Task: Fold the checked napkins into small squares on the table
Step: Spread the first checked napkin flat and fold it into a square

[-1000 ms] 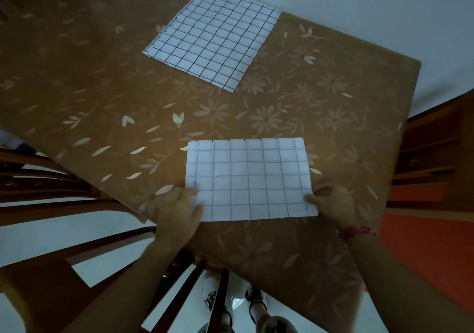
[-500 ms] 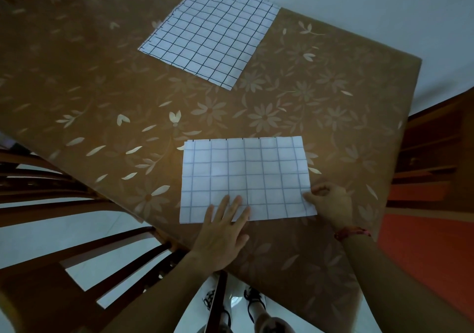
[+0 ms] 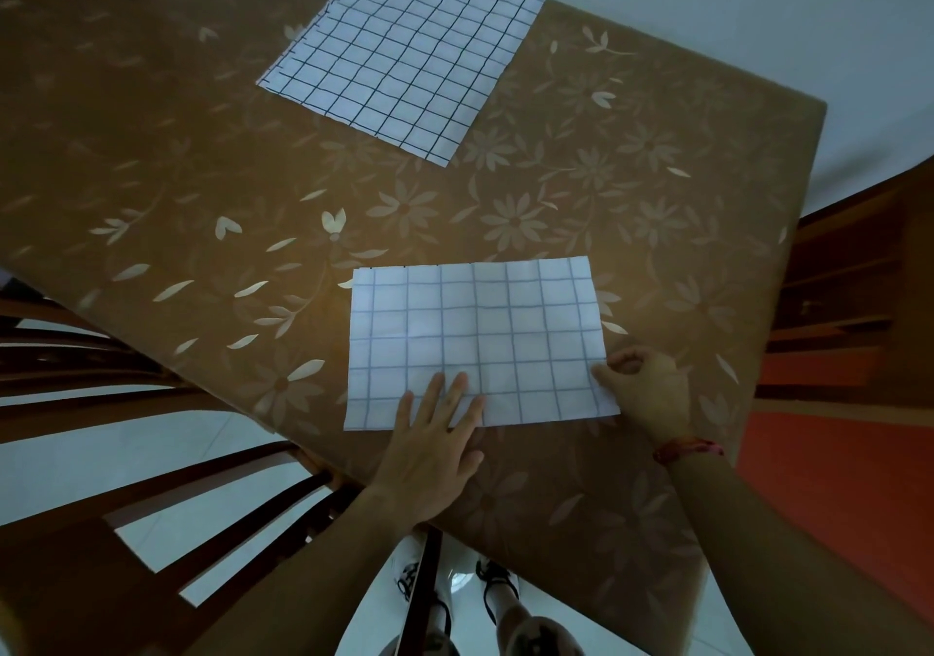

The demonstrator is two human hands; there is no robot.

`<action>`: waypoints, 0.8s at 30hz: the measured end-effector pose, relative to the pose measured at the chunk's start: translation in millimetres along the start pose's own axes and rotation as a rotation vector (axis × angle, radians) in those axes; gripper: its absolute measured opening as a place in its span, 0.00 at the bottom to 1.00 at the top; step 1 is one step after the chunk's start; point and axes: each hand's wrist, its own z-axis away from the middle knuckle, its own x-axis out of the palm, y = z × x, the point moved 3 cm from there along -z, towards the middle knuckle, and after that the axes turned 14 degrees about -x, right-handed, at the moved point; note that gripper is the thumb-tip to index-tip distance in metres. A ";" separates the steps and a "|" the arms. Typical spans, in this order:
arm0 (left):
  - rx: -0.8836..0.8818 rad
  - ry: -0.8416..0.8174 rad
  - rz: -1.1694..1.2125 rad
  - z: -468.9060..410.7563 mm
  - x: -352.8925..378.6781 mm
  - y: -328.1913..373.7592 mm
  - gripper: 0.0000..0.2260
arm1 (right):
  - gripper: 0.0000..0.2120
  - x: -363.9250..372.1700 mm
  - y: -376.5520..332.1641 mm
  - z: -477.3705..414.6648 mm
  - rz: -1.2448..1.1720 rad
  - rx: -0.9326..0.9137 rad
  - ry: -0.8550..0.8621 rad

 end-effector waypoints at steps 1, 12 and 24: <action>0.000 -0.001 0.000 0.0 0.6 -0.1 0.28 | 0.09 -0.6 -3.3 1.2 0.035 -0.019 0.001; 0.014 0.015 -0.001 1.7 2.7 -0.1 0.30 | 0.28 88.3 -55.7 94.6 0.592 -0.904 -0.269; 0.027 0.000 0.023 25.3 6.0 -8.3 0.29 | 0.32 101.2 -44.8 100.7 0.691 -0.852 -0.428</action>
